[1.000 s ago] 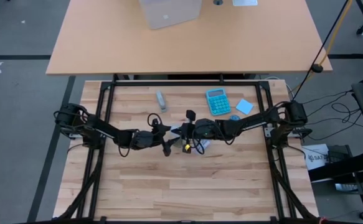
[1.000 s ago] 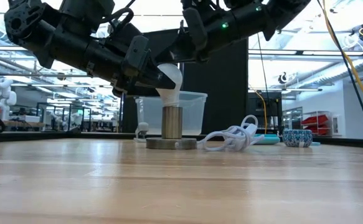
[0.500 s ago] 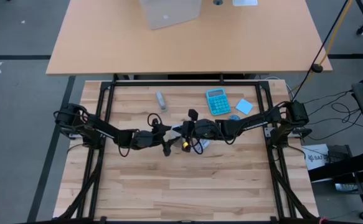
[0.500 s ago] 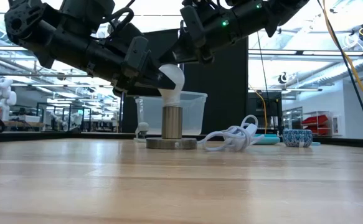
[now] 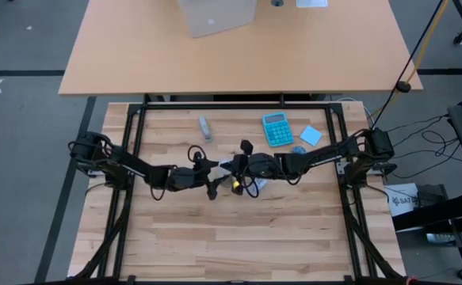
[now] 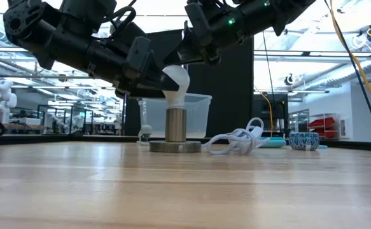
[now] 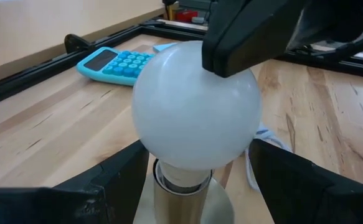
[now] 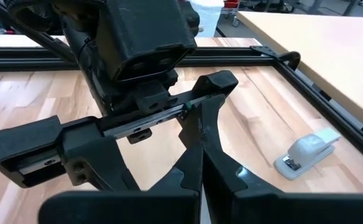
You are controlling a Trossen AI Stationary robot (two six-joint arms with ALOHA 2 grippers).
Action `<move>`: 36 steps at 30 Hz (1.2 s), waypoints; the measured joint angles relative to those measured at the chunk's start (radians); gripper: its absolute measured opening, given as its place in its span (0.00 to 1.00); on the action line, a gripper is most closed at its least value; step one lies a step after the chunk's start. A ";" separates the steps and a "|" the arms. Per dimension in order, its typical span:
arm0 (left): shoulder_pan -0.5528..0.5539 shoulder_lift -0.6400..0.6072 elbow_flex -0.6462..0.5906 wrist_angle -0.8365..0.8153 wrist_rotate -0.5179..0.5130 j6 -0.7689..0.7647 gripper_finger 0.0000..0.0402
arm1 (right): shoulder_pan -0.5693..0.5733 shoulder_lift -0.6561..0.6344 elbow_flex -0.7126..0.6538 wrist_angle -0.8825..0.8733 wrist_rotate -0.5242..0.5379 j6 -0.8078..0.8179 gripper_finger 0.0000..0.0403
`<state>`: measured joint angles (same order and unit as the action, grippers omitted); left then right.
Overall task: Screw lightbulb
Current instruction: Insert the white lightbulb into the desk lamp
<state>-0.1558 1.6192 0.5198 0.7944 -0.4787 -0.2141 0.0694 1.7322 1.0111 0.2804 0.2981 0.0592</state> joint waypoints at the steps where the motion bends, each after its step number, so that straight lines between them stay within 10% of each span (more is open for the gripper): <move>1: -0.004 0.000 0.000 0.000 -0.001 0.006 0.70 | 0.002 0.000 0.000 -0.002 -0.001 0.007 0.00; 36: -0.078 -0.052 0.000 -0.015 -0.243 0.034 0.70 | 0.022 0.001 -0.002 -0.022 0.105 0.053 0.00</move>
<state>-0.2337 1.5673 0.5198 0.7790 -0.7215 -0.1801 0.0917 1.7336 1.0096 0.2585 0.4026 0.1123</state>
